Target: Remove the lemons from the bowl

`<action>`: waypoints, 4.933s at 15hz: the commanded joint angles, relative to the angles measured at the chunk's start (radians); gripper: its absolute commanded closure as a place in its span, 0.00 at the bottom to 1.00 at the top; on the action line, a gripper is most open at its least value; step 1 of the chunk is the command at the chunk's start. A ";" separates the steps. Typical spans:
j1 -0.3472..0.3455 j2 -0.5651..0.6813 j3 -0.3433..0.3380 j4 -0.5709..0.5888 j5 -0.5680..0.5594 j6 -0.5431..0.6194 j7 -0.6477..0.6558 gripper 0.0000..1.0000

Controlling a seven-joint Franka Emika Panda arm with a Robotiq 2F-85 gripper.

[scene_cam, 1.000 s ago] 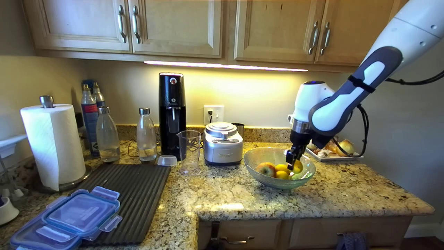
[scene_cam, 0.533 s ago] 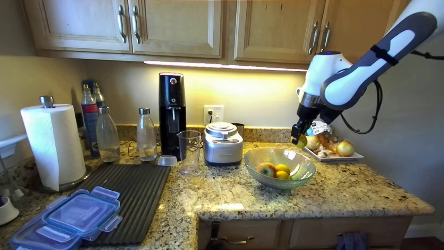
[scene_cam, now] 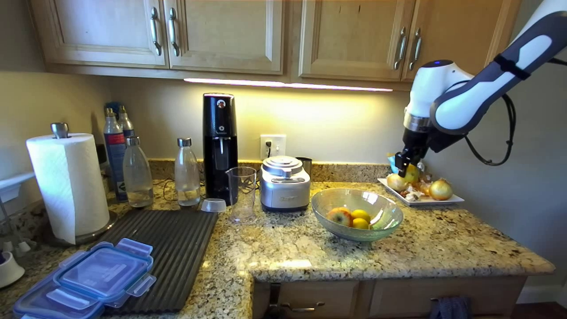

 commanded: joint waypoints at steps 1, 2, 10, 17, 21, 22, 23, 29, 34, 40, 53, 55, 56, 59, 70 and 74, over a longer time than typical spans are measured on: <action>-0.025 0.011 -0.031 -0.039 -0.017 -0.024 0.122 0.58; -0.036 0.022 -0.031 -0.044 0.007 -0.024 0.125 0.57; -0.080 0.189 -0.029 -0.033 0.201 0.108 0.126 0.46; -0.072 0.280 -0.040 -0.004 0.307 0.185 0.104 0.28; -0.064 0.302 -0.049 0.014 0.337 0.188 0.108 0.07; -0.054 0.297 -0.059 0.011 0.333 0.187 0.115 0.01; -0.035 0.279 -0.078 -0.002 0.319 0.186 0.129 0.00; 0.122 0.106 -0.224 -0.077 0.180 0.130 0.203 0.00; 0.165 -0.030 -0.180 -0.075 0.074 0.012 0.317 0.00; 0.111 -0.024 -0.023 -0.017 0.071 -0.036 0.417 0.00; 0.103 0.007 0.023 0.008 0.111 -0.013 0.423 0.00; 0.100 0.036 0.045 0.029 0.106 0.002 0.408 0.00; 0.094 0.051 0.059 0.039 0.122 0.009 0.384 0.00; 0.076 0.114 0.100 0.076 0.190 0.034 0.287 0.00; -0.002 0.268 0.222 0.145 0.361 0.002 -0.218 0.00; -0.066 0.274 0.293 0.140 0.402 -0.039 -0.418 0.00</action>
